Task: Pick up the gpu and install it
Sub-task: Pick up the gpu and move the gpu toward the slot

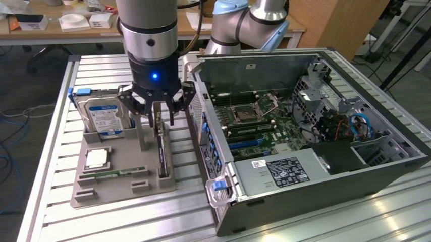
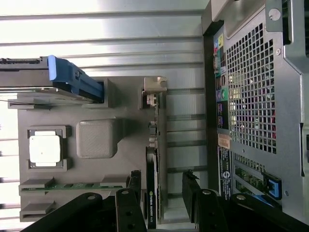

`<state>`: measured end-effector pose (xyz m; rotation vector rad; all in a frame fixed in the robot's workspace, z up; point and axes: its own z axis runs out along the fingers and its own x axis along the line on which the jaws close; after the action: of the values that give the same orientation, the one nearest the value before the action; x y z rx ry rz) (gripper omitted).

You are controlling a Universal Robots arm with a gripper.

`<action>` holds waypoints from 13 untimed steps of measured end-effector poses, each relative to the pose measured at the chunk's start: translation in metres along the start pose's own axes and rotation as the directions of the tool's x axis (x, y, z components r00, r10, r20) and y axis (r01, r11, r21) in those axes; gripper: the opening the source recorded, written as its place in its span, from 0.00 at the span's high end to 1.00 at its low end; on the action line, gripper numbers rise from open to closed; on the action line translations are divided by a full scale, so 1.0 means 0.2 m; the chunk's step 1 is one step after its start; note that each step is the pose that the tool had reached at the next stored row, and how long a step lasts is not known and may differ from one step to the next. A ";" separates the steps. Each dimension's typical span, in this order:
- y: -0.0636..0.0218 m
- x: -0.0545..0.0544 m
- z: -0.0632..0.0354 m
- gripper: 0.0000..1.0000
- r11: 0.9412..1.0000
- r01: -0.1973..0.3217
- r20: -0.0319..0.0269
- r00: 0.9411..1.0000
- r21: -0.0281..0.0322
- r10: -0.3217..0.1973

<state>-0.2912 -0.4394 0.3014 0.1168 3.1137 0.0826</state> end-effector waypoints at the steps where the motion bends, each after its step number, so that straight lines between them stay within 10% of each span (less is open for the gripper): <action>1: 0.000 0.00 0.003 0.53 1.000 0.000 0.000 1.000 0.000 0.000; 13: -0.010 0.01 0.057 0.53 1.000 0.000 0.000 1.000 0.000 0.000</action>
<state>-0.2936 -0.4406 0.2898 0.1167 3.1137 0.0826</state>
